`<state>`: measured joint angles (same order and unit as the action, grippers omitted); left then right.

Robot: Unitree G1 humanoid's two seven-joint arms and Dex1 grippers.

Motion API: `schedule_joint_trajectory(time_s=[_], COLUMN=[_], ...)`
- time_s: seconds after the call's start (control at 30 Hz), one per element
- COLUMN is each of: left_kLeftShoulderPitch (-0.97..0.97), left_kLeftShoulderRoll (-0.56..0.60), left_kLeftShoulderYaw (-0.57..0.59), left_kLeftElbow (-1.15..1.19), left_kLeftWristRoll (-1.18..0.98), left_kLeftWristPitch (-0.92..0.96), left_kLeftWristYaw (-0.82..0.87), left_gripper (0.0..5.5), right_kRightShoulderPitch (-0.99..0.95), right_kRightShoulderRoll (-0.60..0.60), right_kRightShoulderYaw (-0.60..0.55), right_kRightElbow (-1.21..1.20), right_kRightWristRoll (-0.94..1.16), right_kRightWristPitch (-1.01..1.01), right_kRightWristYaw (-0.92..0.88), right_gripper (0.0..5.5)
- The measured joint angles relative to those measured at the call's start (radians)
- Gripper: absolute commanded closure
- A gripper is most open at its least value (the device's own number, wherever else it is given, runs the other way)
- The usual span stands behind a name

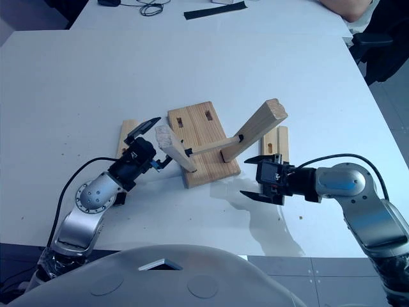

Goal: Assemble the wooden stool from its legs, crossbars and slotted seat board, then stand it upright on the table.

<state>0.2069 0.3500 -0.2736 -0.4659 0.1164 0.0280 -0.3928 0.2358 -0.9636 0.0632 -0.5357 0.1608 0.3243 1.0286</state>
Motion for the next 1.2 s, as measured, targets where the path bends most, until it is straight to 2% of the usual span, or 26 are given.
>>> schedule_joint_trajectory(time_s=[0.17, 0.4, 0.93, 1.03, 1.2], left_kLeftShoulderPitch=[-0.014, -0.053, -0.153, -0.162, -0.164], left_kLeftShoulderRoll=[-0.001, -0.013, -0.05, -0.052, -0.035], left_kLeftShoulderYaw=[-0.036, -0.057, -0.092, -0.094, -0.054], left_kLeftElbow=[0.0, 0.014, 0.067, 0.08, 0.082], left_kLeftWristRoll=[0.012, 0.019, -0.002, -0.013, -0.046], left_kLeftWristPitch=[-0.007, -0.008, 0.006, 0.009, 0.019], left_kLeftWristYaw=[-0.009, -0.01, -0.048, -0.056, -0.071], left_gripper=[1.44, 1.44, 1.44, 1.44, 1.44], right_kRightShoulderPitch=[-0.052, -0.132, -0.384, -0.387, -0.3], right_kRightShoulderRoll=[0.086, 0.174, 0.403, 0.448, 0.437], right_kRightShoulderYaw=[0.09, 0.137, 0.216, 0.214, 0.185], right_kRightElbow=[0.078, 0.194, 0.563, 0.583, 0.524], right_kRightWristRoll=[-0.065, -0.136, -0.268, -0.285, -0.287], right_kRightWristPitch=[-0.004, -0.014, -0.17, -0.171, -0.191], right_kRightWristYaw=[-0.078, -0.161, -0.355, -0.413, -0.453], right_gripper=[1.5, 1.5, 1.5, 1.5, 1.5])
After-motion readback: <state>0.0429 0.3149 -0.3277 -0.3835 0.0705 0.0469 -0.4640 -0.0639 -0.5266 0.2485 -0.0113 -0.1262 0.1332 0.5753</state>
